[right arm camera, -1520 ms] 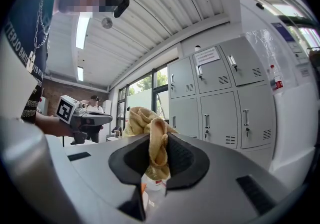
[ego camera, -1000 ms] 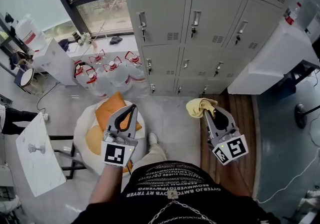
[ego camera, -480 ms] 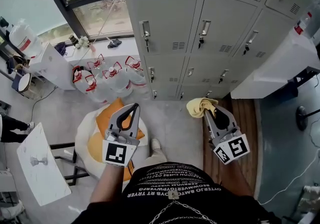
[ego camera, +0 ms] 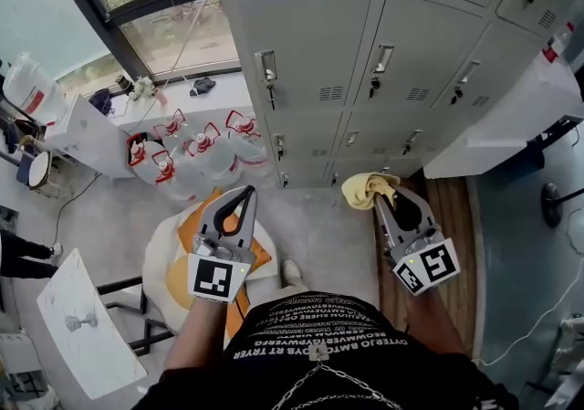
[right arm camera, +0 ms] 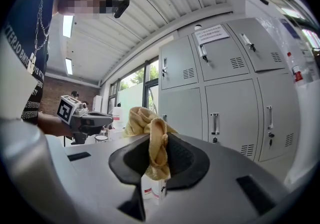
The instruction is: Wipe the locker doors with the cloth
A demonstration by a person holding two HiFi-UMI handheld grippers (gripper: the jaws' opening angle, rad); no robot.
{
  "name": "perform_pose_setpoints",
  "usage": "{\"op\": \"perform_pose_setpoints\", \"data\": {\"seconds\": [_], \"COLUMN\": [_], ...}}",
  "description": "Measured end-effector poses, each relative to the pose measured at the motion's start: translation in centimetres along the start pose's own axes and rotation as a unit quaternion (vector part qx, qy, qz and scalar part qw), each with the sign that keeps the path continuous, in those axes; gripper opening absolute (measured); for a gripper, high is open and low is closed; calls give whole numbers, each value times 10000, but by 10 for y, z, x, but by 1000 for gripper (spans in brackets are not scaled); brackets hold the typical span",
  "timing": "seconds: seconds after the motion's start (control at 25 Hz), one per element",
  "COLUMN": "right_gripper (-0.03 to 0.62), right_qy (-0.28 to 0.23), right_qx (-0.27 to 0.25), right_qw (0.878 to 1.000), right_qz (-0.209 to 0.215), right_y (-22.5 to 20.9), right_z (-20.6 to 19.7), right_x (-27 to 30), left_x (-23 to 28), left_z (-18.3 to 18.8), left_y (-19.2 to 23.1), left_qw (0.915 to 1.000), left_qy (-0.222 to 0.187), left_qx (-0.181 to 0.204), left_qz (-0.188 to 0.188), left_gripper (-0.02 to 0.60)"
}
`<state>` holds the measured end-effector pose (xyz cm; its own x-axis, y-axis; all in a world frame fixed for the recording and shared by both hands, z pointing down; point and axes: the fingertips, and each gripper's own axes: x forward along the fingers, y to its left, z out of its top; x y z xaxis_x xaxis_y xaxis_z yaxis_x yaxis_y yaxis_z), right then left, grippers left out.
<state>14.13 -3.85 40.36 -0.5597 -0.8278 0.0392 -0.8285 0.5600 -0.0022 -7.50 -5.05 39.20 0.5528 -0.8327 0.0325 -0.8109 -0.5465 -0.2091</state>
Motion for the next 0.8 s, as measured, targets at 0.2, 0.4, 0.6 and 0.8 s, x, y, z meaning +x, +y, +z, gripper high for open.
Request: {"op": "perform_pose_setpoints", "data": {"seconds": [0.2, 0.4, 0.6, 0.8], "right_gripper": [57, 57, 57, 55], "right_qy": [10, 65, 4, 75], "right_qx": [-28, -99, -187, -203], "right_qw": [10000, 9999, 9997, 9997], "right_qz": [-89, -85, -126, -113], "right_y": [-1, 4, 11, 14], "right_z": [5, 9, 16, 15], "right_x": [26, 55, 74, 84], "left_x": [15, 23, 26, 35], "left_z": [0, -8, -19, -18], "left_y": [24, 49, 67, 74], "left_qw": [9999, 9999, 9997, 9996], "left_qy": [-83, -76, -59, -136], "left_qx": [29, -40, -151, -126], "left_qz": [-98, -129, -167, -230], "left_gripper": [5, 5, 5, 5]}}
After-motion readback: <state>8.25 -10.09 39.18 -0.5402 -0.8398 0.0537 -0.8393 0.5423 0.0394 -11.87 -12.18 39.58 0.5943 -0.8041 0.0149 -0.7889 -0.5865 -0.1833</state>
